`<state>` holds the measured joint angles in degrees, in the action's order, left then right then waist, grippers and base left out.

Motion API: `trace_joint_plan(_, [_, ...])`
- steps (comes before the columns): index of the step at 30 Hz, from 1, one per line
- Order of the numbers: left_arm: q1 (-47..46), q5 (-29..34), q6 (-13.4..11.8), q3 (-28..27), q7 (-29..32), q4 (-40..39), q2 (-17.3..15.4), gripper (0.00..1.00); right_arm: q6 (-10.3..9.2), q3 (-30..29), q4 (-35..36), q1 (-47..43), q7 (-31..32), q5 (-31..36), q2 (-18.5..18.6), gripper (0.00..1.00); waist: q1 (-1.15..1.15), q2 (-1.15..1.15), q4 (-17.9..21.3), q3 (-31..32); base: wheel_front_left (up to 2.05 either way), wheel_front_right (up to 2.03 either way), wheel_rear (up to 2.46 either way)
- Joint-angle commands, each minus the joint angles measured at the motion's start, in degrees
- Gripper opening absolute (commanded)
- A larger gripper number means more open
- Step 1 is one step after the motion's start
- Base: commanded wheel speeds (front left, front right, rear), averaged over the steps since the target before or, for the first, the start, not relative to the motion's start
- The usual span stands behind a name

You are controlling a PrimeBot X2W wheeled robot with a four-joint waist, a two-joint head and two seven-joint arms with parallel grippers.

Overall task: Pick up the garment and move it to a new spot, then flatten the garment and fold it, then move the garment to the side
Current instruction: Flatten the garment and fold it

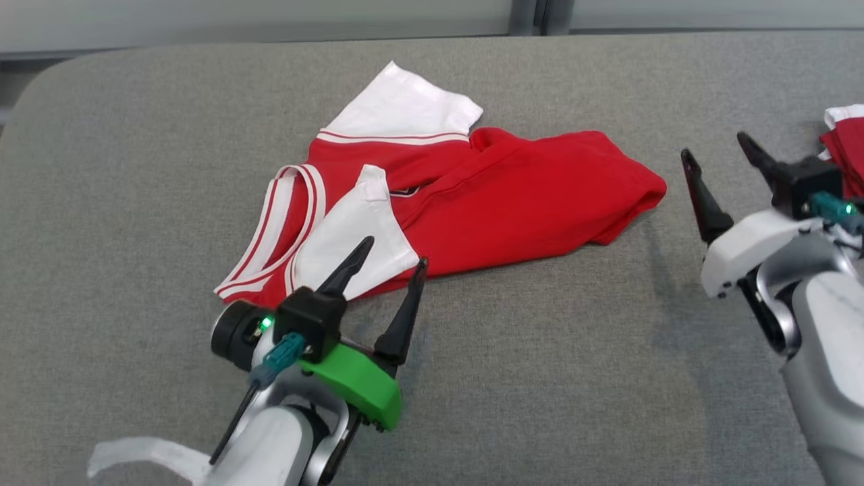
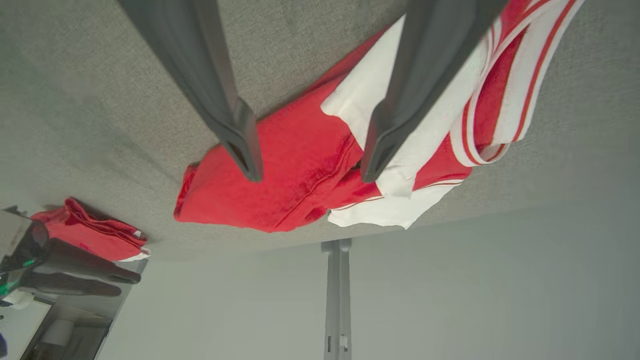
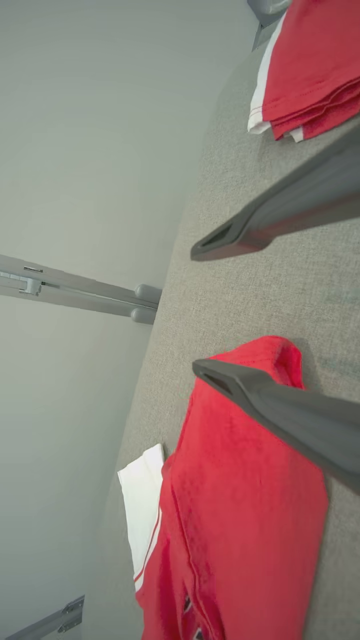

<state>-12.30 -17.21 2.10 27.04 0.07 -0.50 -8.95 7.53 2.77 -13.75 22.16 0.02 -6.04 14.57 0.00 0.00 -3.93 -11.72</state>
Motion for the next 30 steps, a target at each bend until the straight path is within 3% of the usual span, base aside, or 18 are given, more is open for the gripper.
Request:
trace_joint_plan(1, [-3.4, 1.1, 0.5, 1.3, 1.6, 1.7, 0.8, 1.0, -0.09, 2.0, -1.9, 4.6, 2.0, -0.8, 2.6, 1.0, 0.0, 0.0, -0.9, -6.0, 0.0, 0.0, 0.0])
trace_joint_plan(6, [-8.9, 2.4, 1.6, 3.6, 5.9, 8.2, 1.4, 1.0, -0.08, 7.4, -7.4, 14.4, 5.6, -3.2, 7.5, 1.0, 0.0, 0.0, -1.9, -9.7, 0.0, 0.0, 0.0])
trace_joint_plan(10, [-12.9, 3.7, 1.9, 3.7, 5.5, 13.1, 1.0, 1.0, -0.08, 12.2, -11.5, 20.0, 6.6, -5.5, 10.0, 1.0, 0.0, 0.0, -2.2, -11.5, 0.0, 0.0, 0.0])
trace_joint_plan(16, [-14.9, 3.5, 2.1, 3.8, 5.4, 18.1, 0.6, 1.0, -0.08, 18.7, -16.8, 24.8, 6.7, -10.5, 11.1, 1.0, 0.0, 0.0, -2.4, -13.2, 0.0, 0.0, 0.0])
trace_joint_plan(29, [-14.7, 0.8, 3.5, 6.0, 6.1, 20.1, 1.7, 1.0, -0.08, 29.8, -23.7, 28.9, 4.2, -18.7, 13.0, 1.0, 0.0, 0.0, -4.0, -13.1, 0.0, 0.0, 0.0])
trace_joint_plan(30, [-14.6, 0.7, 3.6, 6.3, 6.2, 20.1, 1.7, 0.96, -0.08, 30.6, -24.1, 29.2, 4.2, -19.3, 13.1, 1.0, 0.0, 0.0, -4.1, -13.1, 0.0, 0.0, 0.0])
